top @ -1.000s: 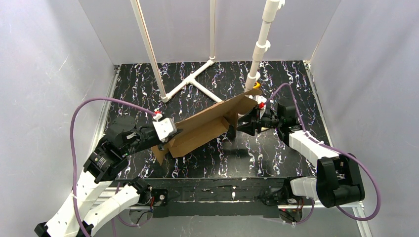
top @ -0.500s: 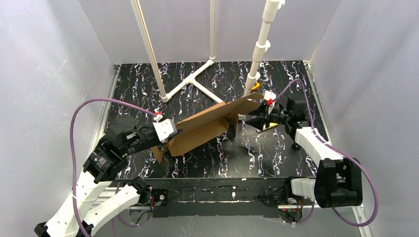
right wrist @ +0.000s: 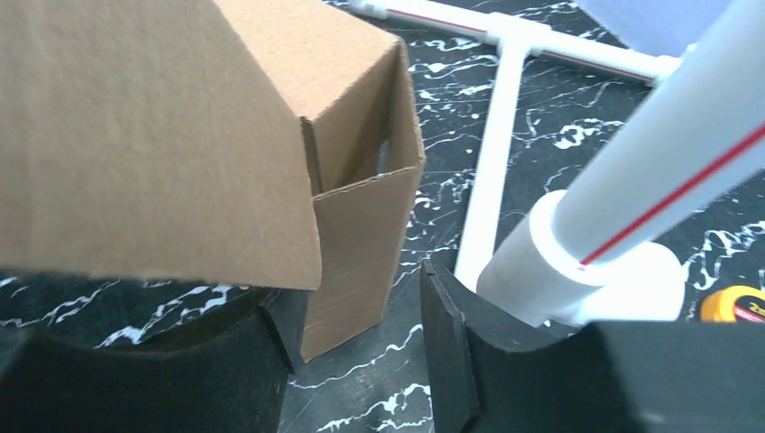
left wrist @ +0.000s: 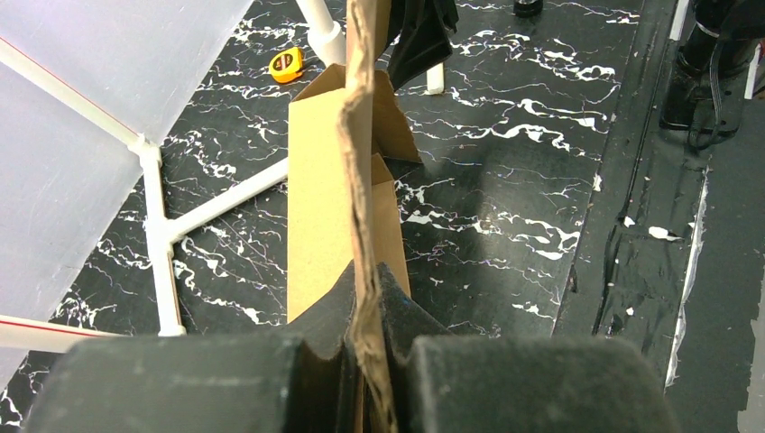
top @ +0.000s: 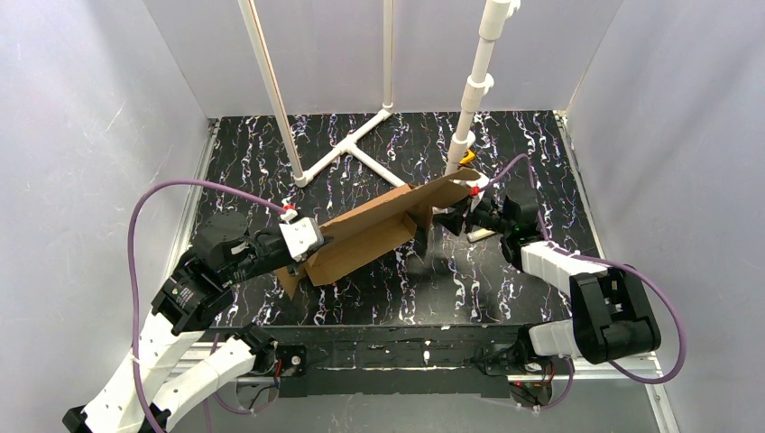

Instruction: Fold the paper box

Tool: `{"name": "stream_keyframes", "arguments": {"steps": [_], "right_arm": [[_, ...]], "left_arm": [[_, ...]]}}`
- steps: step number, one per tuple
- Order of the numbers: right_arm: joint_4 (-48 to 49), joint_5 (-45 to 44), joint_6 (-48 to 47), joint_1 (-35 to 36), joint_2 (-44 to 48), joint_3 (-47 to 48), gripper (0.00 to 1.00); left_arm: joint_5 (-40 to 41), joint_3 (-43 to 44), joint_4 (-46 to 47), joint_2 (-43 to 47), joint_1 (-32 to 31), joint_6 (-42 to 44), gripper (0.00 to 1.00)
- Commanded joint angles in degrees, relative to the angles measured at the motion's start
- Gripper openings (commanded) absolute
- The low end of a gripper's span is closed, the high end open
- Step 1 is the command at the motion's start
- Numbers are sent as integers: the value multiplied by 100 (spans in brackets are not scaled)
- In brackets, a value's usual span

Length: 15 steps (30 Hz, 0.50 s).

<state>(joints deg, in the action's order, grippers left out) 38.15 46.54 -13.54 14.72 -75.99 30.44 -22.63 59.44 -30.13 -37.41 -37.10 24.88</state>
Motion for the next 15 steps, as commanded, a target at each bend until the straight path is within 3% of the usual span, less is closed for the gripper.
{"name": "stream_keyframes", "arguments": {"steps": [1, 15], "right_arm": [[1361, -328, 465, 30, -126, -181, 59], [2407, 214, 687, 303, -847, -196, 69]], "left_arm": [[69, 53, -290, 30, -7, -72, 0], [306, -534, 421, 607, -6, -909, 0]]}}
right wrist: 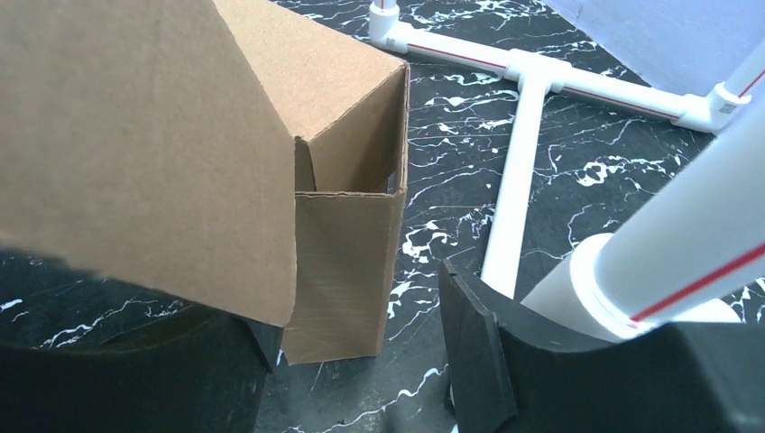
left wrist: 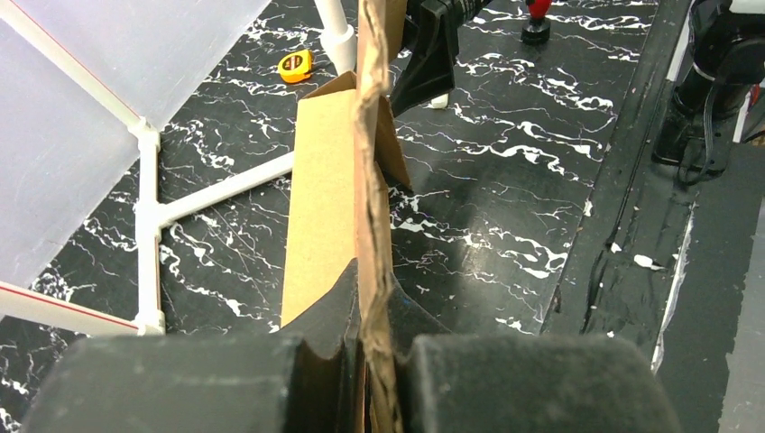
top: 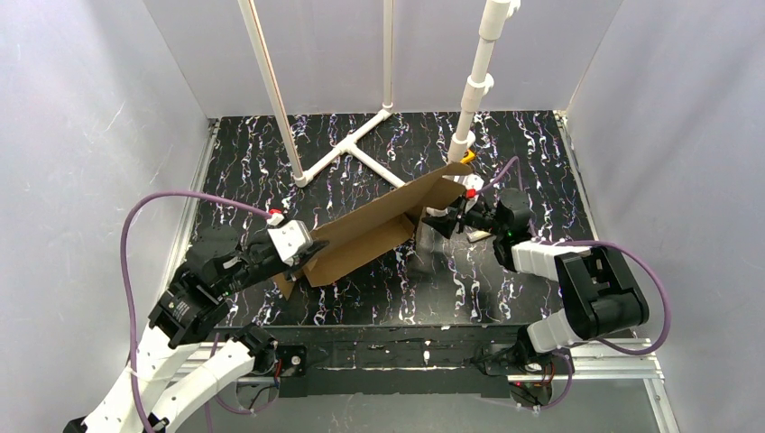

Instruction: Fold the paper box

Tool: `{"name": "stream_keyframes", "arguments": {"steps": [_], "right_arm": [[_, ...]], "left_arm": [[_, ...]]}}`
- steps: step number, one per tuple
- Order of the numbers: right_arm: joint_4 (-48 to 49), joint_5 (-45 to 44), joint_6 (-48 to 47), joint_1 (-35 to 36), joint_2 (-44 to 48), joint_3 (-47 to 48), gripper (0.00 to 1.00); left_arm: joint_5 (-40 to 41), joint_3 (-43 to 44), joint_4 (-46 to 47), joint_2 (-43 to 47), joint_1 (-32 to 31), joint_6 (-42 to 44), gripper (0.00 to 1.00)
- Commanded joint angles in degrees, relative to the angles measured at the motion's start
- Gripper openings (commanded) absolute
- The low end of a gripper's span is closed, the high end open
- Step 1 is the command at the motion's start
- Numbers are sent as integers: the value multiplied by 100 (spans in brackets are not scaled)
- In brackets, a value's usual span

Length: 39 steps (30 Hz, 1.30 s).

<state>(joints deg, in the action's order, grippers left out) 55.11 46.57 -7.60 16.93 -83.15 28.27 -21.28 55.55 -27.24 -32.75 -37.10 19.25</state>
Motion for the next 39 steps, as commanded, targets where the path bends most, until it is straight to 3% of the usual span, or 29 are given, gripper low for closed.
{"name": "stream_keyframes", "arguments": {"steps": [1, 12, 18, 19, 21, 25, 32, 39], "right_arm": [[767, 220, 85, 101, -154, 33, 70], [963, 463, -325, 397, -420, 182, 69], [2000, 351, -177, 466, -1067, 336, 68], [2561, 359, -64, 489, -1245, 324, 67], [2769, 423, -65, 554, -1368, 350, 64], [2417, 236, -782, 925, -1364, 367, 52], [2234, -350, -910, 1120, -1380, 412, 33], [2474, -899, -604, 1155, -1543, 468, 36]], "left_arm": [[180, -157, 105, 153, -7, -360, 0], [248, -328, 206, 316, -7, -682, 0], [400, -395, 228, 412, -3, -907, 0], [409, -416, 221, 410, -3, -970, 0], [446, -439, 245, 433, -5, -1040, 0], [568, -434, 235, 410, -1, -1072, 0], [616, -518, 322, 406, 0, -1127, 0], [583, -519, 360, 404, -2, -1190, 0]]}}
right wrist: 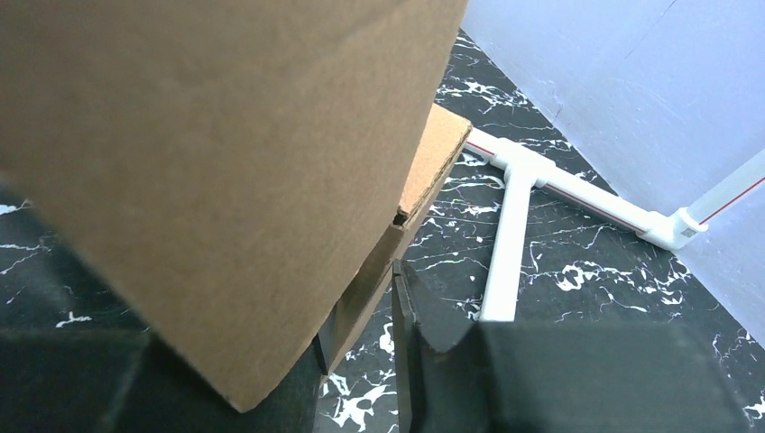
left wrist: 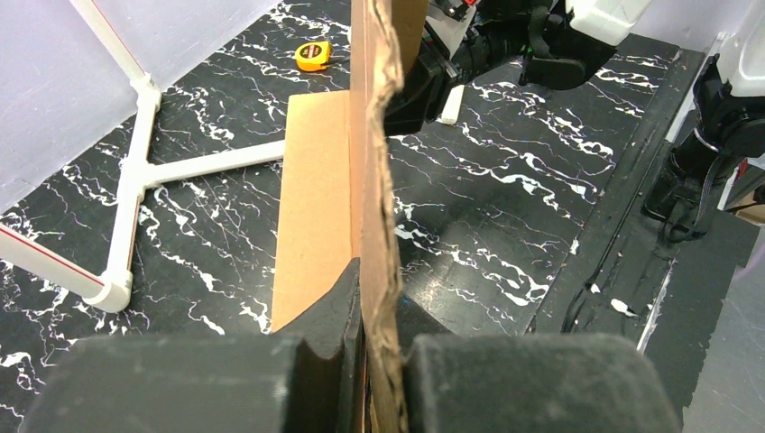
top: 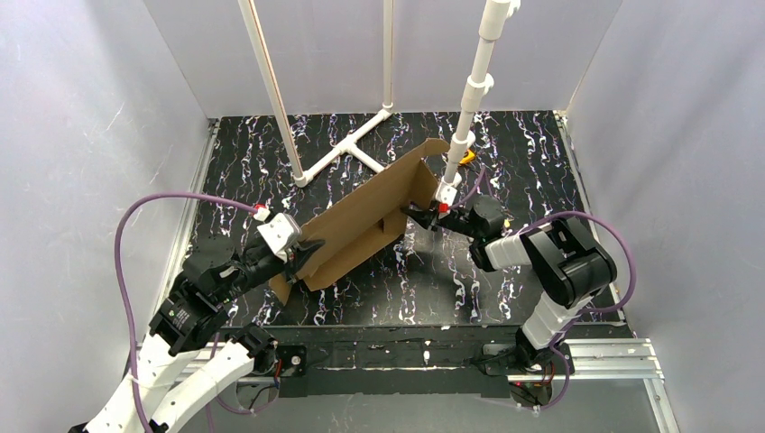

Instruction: Fold the paper box

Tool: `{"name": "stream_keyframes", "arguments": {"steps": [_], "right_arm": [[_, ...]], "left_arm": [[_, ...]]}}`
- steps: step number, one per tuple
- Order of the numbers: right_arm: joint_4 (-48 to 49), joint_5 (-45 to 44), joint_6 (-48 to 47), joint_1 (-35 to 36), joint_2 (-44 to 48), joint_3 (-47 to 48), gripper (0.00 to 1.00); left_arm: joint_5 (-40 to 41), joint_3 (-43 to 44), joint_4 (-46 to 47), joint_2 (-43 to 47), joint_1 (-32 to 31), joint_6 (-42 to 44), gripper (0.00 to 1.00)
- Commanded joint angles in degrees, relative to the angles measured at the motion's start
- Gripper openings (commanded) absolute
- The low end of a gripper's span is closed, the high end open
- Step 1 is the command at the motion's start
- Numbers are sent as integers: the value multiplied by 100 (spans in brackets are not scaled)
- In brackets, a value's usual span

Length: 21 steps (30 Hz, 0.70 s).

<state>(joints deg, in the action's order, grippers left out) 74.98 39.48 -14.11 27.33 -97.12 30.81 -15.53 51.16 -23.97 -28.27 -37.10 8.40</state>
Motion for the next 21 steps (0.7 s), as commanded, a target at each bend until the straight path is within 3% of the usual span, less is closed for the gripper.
{"name": "stream_keyframes", "arguments": {"steps": [1, 3, 9, 11, 14, 18, 21], "right_arm": [[551, -197, 112, 122, -169, 226, 35], [610, -229, 235, 135, -193, 243, 30], [239, -300, 11, 158, 118, 146, 2], [-383, -264, -171, 158, 458, 164, 1], [-2120, -70, -558, 151, 1155, 449, 1], [-6265, 45, -1506, 150, 1617, 1929, 1], [-8246, -105, -1931, 150, 1778, 2753, 1]], "left_arm": [[6, -86, 40, -47, -4, -115, 0], [6, -80, 50, -38, -6, -132, 0], [128, 3, 102, -12, -3, -311, 0], [243, 145, 64, -24, -6, -477, 0], [397, 434, -103, -99, -3, -726, 0], [932, 841, -328, -203, -4, -1257, 0], [1311, 1043, -394, -270, -5, -1592, 0]]}}
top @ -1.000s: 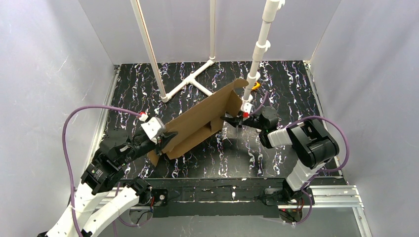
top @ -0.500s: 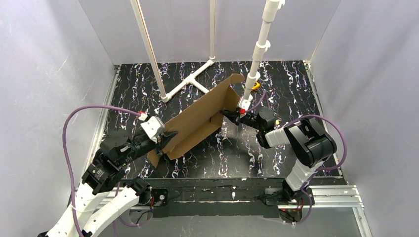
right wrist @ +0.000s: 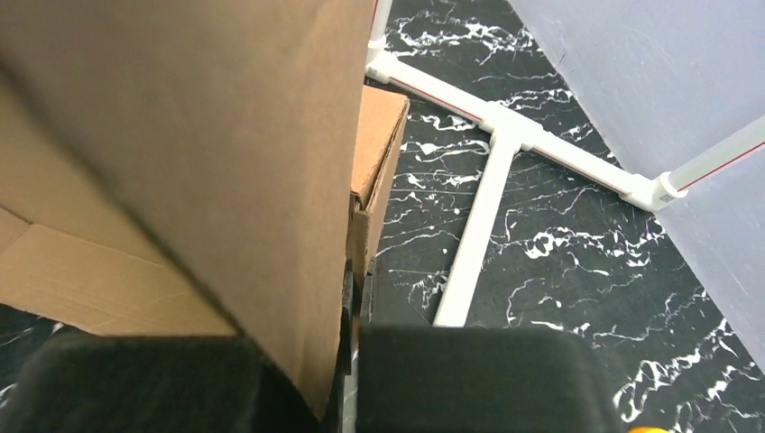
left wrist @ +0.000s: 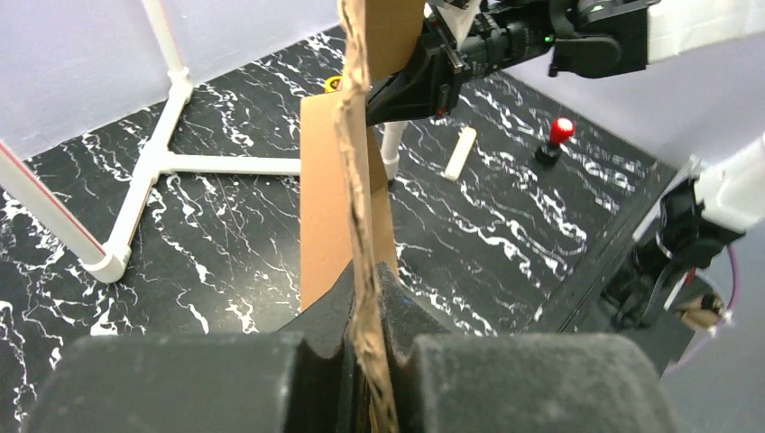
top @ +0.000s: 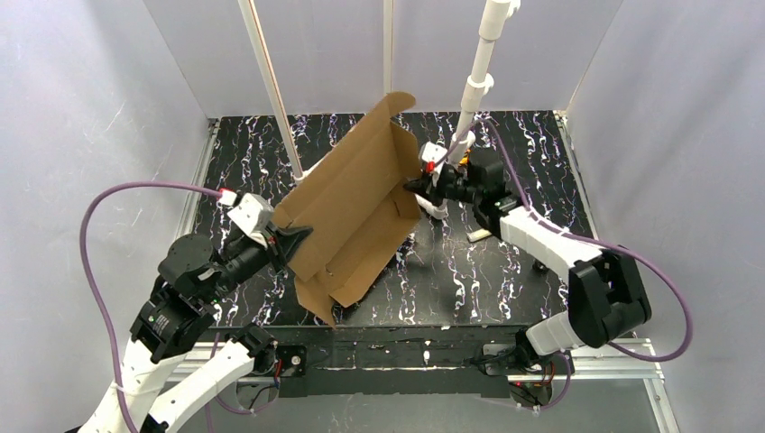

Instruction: Fold the paper box

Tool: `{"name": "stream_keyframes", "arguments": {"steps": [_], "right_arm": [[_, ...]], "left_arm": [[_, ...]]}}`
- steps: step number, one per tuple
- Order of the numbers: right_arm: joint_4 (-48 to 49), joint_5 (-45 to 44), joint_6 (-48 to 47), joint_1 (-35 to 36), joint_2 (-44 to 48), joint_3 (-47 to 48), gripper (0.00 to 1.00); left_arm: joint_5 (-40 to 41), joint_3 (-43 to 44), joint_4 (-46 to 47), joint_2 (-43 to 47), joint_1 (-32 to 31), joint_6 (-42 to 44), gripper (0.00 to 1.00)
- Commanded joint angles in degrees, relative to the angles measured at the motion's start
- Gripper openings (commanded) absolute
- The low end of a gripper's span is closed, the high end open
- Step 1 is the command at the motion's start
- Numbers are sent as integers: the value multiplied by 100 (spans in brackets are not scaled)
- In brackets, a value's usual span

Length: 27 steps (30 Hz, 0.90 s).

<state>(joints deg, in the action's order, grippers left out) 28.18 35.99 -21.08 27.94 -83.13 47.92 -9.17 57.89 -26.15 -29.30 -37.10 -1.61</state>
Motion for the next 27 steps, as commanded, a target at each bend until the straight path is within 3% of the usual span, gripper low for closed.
{"name": "stream_keyframes", "arguments": {"steps": [1, 7, 13, 17, 27], "right_arm": [[-3938, 148, -1285, 88, 470, 1151, 1], [-6001, -336, -1358, 88, 765, 1751, 1], [-7281, -788, -1364, 88, 723, 2022, 1], [-7052, -1204, -1104, 88, 620, 1792, 2], [-5820, -1632, -977, 93, 295, 898, 19]], "left_arm": [[792, 426, -212, -205, -3, -677, 0], [1285, 491, -434, -592, -3, -874, 0], [1298, 300, -329, -946, -6, -1101, 0], [1434, 77, -157, -1175, -5, -1103, 0], [1981, -1520, 1356, -1182, 25, -1590, 0]]}}
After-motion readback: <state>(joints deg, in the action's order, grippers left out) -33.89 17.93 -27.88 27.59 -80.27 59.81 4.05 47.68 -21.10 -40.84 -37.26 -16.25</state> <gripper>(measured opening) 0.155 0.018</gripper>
